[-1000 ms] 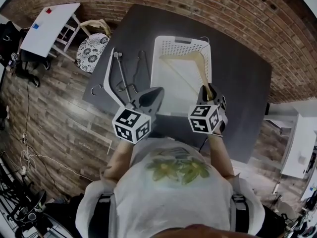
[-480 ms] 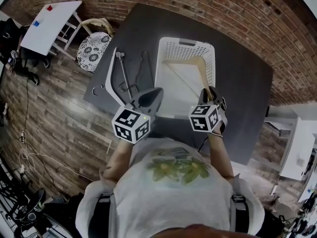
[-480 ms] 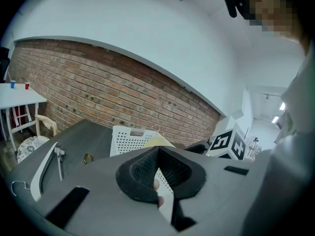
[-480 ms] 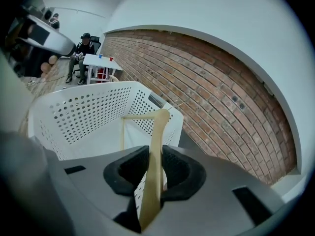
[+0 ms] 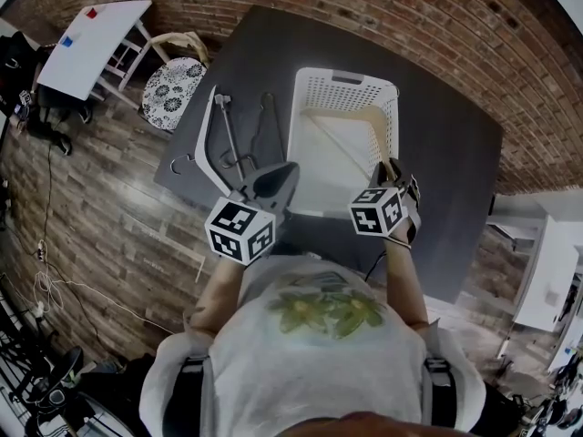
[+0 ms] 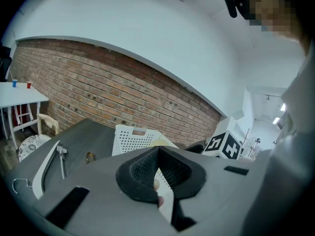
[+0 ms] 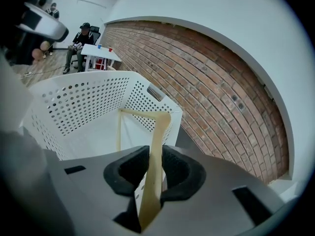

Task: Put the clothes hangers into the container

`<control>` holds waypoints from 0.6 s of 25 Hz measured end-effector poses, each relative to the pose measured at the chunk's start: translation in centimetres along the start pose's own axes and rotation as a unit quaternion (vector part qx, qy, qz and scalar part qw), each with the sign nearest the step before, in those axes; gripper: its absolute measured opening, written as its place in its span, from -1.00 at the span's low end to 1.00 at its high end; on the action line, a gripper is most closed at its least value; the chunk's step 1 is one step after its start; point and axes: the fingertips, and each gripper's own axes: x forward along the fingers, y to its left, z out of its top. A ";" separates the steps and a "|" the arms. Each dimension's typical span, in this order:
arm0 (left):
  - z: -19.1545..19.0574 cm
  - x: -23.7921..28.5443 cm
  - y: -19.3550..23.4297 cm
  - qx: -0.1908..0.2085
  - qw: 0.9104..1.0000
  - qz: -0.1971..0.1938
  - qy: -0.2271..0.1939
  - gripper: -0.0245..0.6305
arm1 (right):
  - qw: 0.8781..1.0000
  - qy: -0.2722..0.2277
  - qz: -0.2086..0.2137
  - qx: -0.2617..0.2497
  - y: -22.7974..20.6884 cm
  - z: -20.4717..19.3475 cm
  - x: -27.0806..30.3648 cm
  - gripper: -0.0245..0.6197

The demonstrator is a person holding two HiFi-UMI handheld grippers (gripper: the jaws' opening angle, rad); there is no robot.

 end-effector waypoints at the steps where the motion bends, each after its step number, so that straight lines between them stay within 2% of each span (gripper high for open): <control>1: -0.1 -0.1 0.0 0.000 1.000 0.000 0.000 -0.84 | 1.000 -0.003 -0.002 -0.004 0.0 0.2 0.0 -0.62; 8: -0.4 -0.4 -0.3 0.002 1.000 0.000 -0.002 -0.84 | 0.999 -0.036 0.001 0.000 -0.1 1.6 -1.3 -0.62; 11: -0.4 -0.4 -0.6 0.004 1.000 -0.001 -0.001 -0.84 | 0.997 -0.076 0.004 0.034 -1.0 3.0 -3.1 -0.62; 13: -0.5 -0.3 -1.0 0.006 1.000 -0.003 -0.001 -0.84 | 0.990 -0.114 0.034 0.080 -1.4 4.1 -4.6 -0.63; 15: -0.6 -0.2 -1.5 0.007 1.000 -0.005 0.000 -0.84 | 0.972 -0.168 0.091 0.139 -1.5 5.5 -6.5 -0.73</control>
